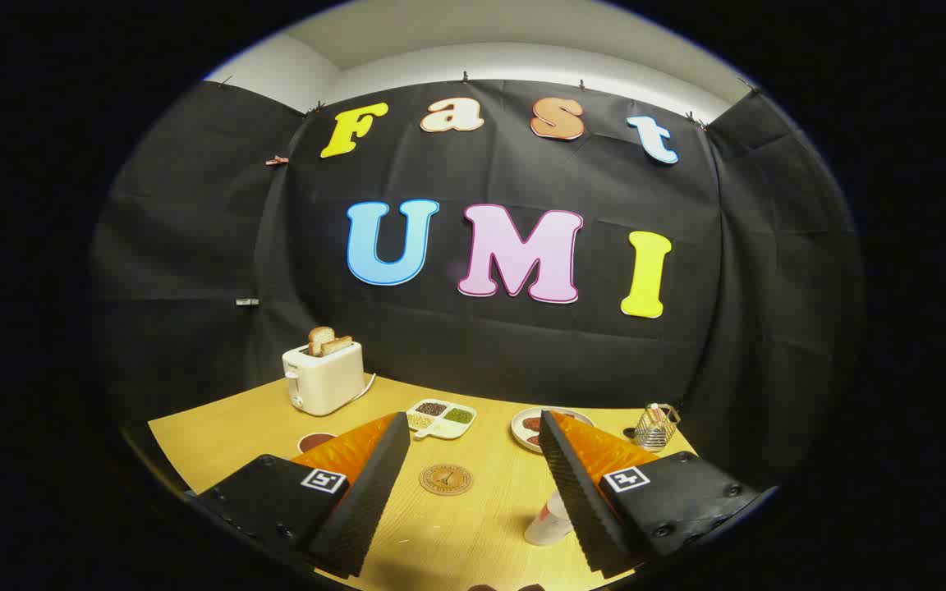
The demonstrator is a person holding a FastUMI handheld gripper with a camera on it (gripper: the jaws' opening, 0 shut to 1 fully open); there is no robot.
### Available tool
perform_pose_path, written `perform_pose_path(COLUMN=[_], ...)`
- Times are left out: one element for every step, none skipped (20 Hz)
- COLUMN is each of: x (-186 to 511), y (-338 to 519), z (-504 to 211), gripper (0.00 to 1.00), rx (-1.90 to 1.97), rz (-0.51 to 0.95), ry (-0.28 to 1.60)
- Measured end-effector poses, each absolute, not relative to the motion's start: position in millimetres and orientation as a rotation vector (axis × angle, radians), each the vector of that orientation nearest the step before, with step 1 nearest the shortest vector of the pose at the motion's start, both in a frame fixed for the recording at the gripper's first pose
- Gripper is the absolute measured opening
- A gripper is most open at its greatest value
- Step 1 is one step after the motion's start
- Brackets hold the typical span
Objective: Take the bottle from table, then pour the juice into the cup, finally place the bottle on the coaster
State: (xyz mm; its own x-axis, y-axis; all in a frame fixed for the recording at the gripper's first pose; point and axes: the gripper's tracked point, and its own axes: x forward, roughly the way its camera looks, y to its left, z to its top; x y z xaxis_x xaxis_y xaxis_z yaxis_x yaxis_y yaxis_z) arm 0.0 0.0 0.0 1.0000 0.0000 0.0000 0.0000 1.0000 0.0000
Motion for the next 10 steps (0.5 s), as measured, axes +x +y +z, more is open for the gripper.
perform_pose_path(x=[0.9,0.8,0.7,1.2,1.1,1.1,1.1,0.5,0.7,0.8], y=[-1.9,-3.6,-3.9,-5.0,-6.2,-7.8,-8.6,-9.6,-10.6,-10.9], z=[-0.9,-2.3,-3.4,-4.6,-5.3,-5.6,-6.7,-7.3,-7.8,-8.4], gripper=[0.97,0.97,0.97,0.97,0.97,0.97,0.97,0.97,0.97,0.97], rx=[-0.005,-0.002,0.003,0.007,0.007,0.009,0.015,0.019,0.019,0.016], rz=[-0.002,-0.004,-0.004,-0.005,-0.008,-0.010,-0.013,-0.015,-0.017,-0.019], ry=[-0.001,0.001,0.002,0.003,0.004,0.006,0.006,0.004,0.003,0.005])
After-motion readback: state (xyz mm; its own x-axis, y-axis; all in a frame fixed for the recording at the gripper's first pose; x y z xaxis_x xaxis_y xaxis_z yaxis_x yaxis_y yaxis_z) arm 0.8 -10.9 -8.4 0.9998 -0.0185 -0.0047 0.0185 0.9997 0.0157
